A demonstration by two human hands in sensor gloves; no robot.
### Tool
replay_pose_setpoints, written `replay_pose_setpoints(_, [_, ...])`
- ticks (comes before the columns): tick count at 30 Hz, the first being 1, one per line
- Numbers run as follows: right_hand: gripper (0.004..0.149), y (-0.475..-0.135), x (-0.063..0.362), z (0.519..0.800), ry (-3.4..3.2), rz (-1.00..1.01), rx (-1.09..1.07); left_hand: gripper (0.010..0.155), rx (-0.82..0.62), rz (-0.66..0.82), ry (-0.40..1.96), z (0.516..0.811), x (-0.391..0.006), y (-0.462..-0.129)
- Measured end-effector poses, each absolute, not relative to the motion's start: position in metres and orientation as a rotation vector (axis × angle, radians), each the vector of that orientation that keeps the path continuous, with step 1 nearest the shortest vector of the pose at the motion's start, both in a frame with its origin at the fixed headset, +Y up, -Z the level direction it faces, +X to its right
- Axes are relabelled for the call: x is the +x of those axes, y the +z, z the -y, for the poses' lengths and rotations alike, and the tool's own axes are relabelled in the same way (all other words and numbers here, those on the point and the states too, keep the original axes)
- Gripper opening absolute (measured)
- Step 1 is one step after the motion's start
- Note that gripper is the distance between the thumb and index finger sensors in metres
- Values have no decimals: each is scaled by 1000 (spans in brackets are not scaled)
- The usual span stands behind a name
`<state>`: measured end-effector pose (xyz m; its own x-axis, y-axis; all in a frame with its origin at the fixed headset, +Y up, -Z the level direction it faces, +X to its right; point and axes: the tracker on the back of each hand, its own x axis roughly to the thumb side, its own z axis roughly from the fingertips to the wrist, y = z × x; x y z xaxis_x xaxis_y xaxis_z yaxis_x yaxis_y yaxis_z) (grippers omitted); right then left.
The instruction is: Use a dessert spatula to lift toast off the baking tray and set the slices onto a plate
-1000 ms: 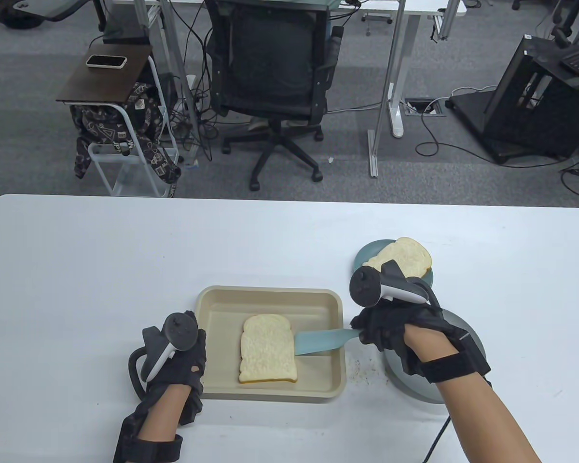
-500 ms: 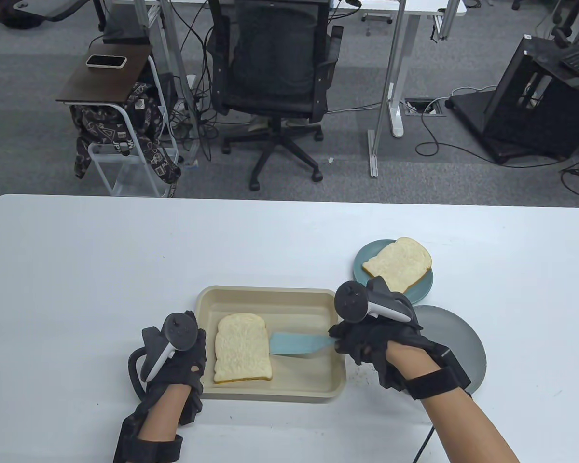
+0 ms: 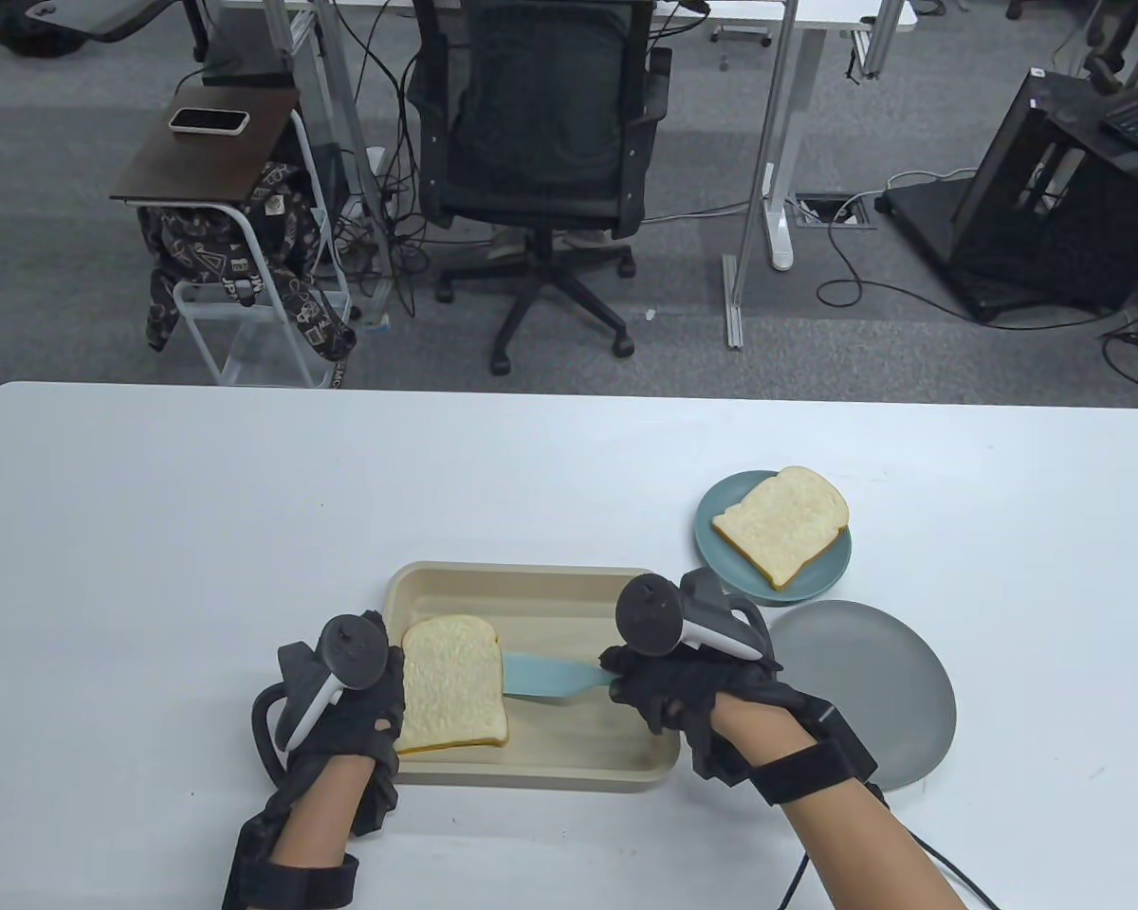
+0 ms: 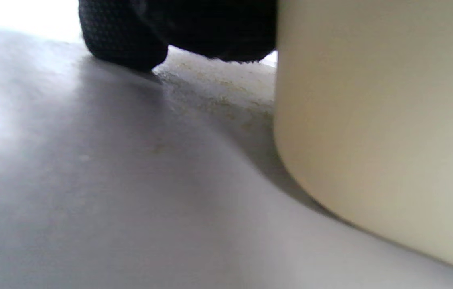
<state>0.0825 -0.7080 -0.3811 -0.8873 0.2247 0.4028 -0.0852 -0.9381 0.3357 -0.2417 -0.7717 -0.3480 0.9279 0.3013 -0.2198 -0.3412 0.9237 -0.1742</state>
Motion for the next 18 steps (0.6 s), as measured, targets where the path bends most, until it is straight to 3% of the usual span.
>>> replay_pose_setpoints(18, [47,-371,38,723,2825,-406,650,62,-212,-191,334,772,-242,-348])
